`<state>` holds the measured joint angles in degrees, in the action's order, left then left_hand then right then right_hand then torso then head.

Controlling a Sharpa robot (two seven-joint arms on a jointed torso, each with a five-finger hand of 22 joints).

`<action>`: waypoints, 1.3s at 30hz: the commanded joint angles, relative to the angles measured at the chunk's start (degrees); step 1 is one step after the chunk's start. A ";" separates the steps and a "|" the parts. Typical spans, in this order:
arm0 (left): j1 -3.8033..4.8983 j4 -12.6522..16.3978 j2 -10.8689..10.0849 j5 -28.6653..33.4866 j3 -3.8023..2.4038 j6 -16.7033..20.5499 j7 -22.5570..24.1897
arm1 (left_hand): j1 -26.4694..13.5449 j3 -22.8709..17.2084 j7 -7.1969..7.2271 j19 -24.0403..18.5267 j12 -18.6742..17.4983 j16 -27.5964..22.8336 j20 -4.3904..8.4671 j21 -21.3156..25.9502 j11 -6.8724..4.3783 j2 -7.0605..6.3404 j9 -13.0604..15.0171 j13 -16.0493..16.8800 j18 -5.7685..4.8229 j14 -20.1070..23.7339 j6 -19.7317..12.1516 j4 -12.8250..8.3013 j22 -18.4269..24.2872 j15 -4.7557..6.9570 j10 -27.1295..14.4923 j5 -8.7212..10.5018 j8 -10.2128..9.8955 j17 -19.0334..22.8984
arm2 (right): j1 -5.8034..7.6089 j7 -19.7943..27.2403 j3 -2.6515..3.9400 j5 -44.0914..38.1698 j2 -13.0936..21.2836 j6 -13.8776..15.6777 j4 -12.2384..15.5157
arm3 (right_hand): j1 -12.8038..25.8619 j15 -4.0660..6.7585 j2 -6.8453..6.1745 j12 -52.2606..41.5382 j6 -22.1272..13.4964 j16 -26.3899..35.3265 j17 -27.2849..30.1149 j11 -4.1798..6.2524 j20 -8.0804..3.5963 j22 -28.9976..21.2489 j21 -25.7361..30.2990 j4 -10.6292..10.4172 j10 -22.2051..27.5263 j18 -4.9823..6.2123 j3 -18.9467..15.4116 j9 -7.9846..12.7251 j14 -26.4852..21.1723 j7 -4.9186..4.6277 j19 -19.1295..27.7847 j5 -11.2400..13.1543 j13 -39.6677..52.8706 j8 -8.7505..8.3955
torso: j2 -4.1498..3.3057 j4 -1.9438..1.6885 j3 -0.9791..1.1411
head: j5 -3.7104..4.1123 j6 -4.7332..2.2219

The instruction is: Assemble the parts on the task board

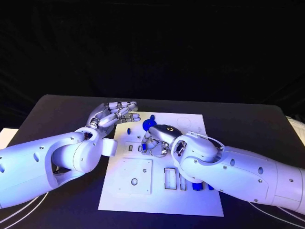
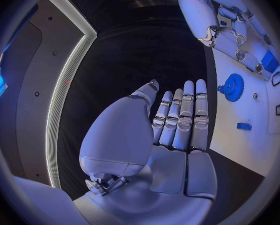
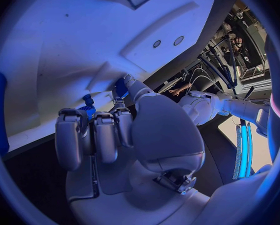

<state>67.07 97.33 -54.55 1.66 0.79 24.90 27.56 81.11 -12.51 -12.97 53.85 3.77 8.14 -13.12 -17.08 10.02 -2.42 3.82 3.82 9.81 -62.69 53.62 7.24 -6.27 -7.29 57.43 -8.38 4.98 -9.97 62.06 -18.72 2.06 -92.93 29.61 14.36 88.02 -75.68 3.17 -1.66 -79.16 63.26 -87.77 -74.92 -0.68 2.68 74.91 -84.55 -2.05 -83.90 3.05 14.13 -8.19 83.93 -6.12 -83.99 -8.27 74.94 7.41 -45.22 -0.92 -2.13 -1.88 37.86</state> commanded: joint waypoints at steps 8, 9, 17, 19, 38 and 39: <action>0.02 0.03 0.06 0.09 -0.03 -0.80 0.60 | 0.28 0.00 -0.35 0.20 -0.05 -0.24 -0.14 0.24 0.30 -0.16 -0.04 -0.07 0.56 0.16 0.14 -0.47 0.08 -0.03 0.09 0.30 -0.35 -0.08 | -0.55 -2.68 -0.37 -2.85 0.56 -3.79 -0.05 | 0.88 0.02 -0.41 0.42 0.51 0.20 -10.32 -0.21 0.05 3.15 0.37 -0.13 0.06 -0.59 -0.65 -0.65 5.06 0.47 -1.31 -0.13 6.45 -0.26 | -0.03 -0.07 -0.03 | 0.31 0.11; 0.02 0.03 0.06 0.09 -0.03 -0.80 0.60 | 0.28 0.00 -0.35 0.20 -0.05 -0.24 -0.14 0.24 0.30 -0.16 -0.04 -0.07 0.56 0.16 0.14 -0.47 0.08 -0.03 0.09 0.30 -0.35 -0.08 | -0.57 -2.75 -0.37 -2.91 0.60 -3.80 -0.03 | 1.00 -0.02 -0.54 0.55 0.38 0.23 -10.29 -0.27 0.09 3.13 0.38 -0.15 0.14 -0.59 -0.72 -0.63 5.05 0.40 -1.30 -0.11 6.37 -0.36 | -0.03 -0.08 -0.04 | 0.33 0.16; 0.02 0.03 0.04 0.09 -0.03 -0.73 0.66 | 0.28 0.00 -0.35 0.20 -0.05 -0.24 -0.14 0.24 0.30 -0.16 -0.04 -0.07 0.56 0.16 0.14 -0.47 0.08 -0.03 0.09 0.30 -0.35 -0.08 | -0.63 -3.21 -0.41 -3.16 0.61 -3.27 -0.01 | 2.50 -0.61 -1.92 2.39 -1.71 0.30 -10.21 -1.04 0.53 2.75 0.64 -0.72 1.30 -0.52 -1.71 -0.19 5.03 -0.52 -1.13 0.07 5.10 -1.68 | -0.01 -0.07 -0.06 | 0.43 0.25; 0.02 0.04 0.04 0.09 -0.03 -0.72 0.67 | 0.28 0.00 -0.35 0.20 -0.05 -0.24 -0.14 0.24 0.30 -0.16 -0.04 -0.07 0.56 0.16 0.14 -0.47 0.08 -0.03 0.09 0.30 -0.35 -0.08 | -0.64 -3.25 -0.42 -3.20 0.56 -2.88 0.01 | 2.91 -0.87 -2.29 3.06 -2.56 0.33 -10.18 -1.34 0.75 2.64 0.71 -0.94 1.74 -0.51 -2.07 0.03 5.02 -0.86 -1.08 0.08 4.63 -2.20 | -0.02 -0.08 -0.06 | 0.46 0.20; 0.02 -0.04 0.08 0.09 -0.03 -0.79 0.54 | 0.18 -0.05 -0.39 0.17 -0.06 -0.38 -0.15 0.27 0.33 -0.16 -0.04 -0.07 0.56 0.21 0.14 -0.55 0.12 -0.05 0.06 0.31 -0.41 -0.12 | -0.75 -1.00 -0.46 -2.80 0.77 4.57 0.65 | 4.83 -1.71 -3.99 6.26 -5.14 0.53 -9.94 -2.20 1.68 2.12 1.08 -2.79 3.76 -0.38 -4.81 0.79 4.94 -1.70 -0.81 0.25 2.24 -3.52 | -0.02 -0.14 -0.05 | 0.35 0.28; 0.02 -0.05 0.08 0.09 -0.03 -0.80 0.52 | 0.18 -0.05 -0.39 0.17 -0.06 -0.38 -0.15 0.27 0.33 -0.16 -0.04 -0.07 0.56 0.21 0.14 -0.55 0.12 -0.05 0.06 0.31 -0.41 -0.12 | -0.78 -0.65 -0.46 -2.77 0.85 5.54 0.77 | 4.93 -1.74 -4.15 6.30 -5.31 0.53 -9.94 -2.24 1.71 2.11 1.09 -2.99 3.79 -0.38 -5.11 0.83 4.94 -1.74 -0.81 0.28 2.20 -3.56 | -0.03 -0.15 -0.04 | 0.33 0.30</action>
<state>67.06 97.26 -54.55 1.71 0.80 24.90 27.54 81.11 -12.51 -12.97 53.85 3.77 8.15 -13.11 -17.08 10.02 -2.42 3.82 3.82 9.81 -62.69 53.62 6.93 -6.20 -7.29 57.43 -8.38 4.76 -10.03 61.39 -19.69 1.64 -95.59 30.30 17.21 88.70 -71.01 1.84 -5.58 -73.16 58.42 -87.55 -74.94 -3.03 3.93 74.95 -83.82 -5.15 -80.51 3.06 9.30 -7.47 84.02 -7.88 -84.01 -8.32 74.92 4.07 -45.24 -1.02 -2.18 -1.55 38.16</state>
